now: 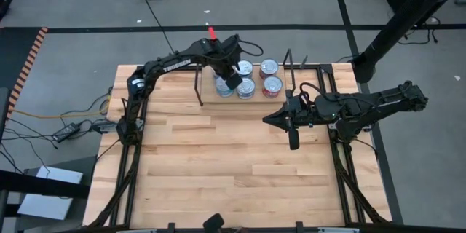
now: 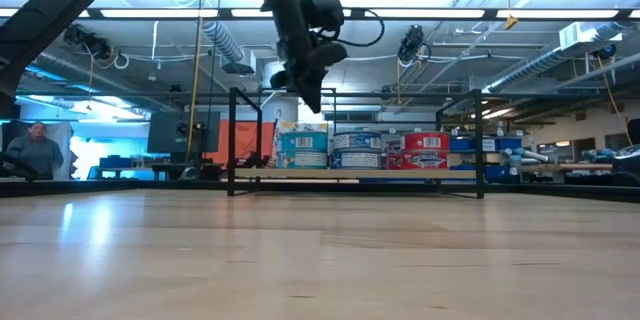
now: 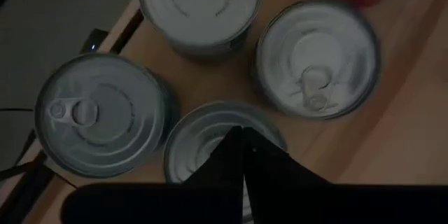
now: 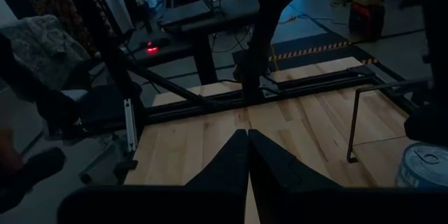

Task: Stack canned seafood by type on shelf
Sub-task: Stack the yellow-blue tuna can on top of the yellow-blue tuna can on the shelf

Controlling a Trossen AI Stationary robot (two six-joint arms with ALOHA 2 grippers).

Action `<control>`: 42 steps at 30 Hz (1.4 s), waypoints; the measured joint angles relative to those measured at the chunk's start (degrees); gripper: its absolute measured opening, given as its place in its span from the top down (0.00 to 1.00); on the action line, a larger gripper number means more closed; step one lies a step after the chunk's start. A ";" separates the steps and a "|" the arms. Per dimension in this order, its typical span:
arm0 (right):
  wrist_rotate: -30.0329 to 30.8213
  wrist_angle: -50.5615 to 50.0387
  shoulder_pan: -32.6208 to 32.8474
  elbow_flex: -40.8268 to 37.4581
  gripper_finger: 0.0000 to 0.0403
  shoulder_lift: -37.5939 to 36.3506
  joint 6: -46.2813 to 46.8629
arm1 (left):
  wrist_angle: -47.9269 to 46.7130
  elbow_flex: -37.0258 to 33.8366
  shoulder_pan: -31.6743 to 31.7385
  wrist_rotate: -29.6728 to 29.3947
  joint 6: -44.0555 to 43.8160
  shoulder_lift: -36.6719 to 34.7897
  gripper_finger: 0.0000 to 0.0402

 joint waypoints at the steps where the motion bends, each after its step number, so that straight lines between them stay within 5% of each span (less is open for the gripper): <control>1: 0.00 -0.01 0.00 0.00 0.94 0.00 0.00 | 0.19 -0.68 0.00 0.12 0.17 -0.01 0.99; 17: -0.02 -0.03 -0.39 0.00 0.94 0.00 -0.48 | 1.18 -5.93 -0.33 -0.30 15.04 0.02 1.00; 42: -0.02 0.46 -0.39 0.00 0.94 0.00 -0.04 | -7.73 -4.42 -1.51 -2.50 17.87 3.28 1.00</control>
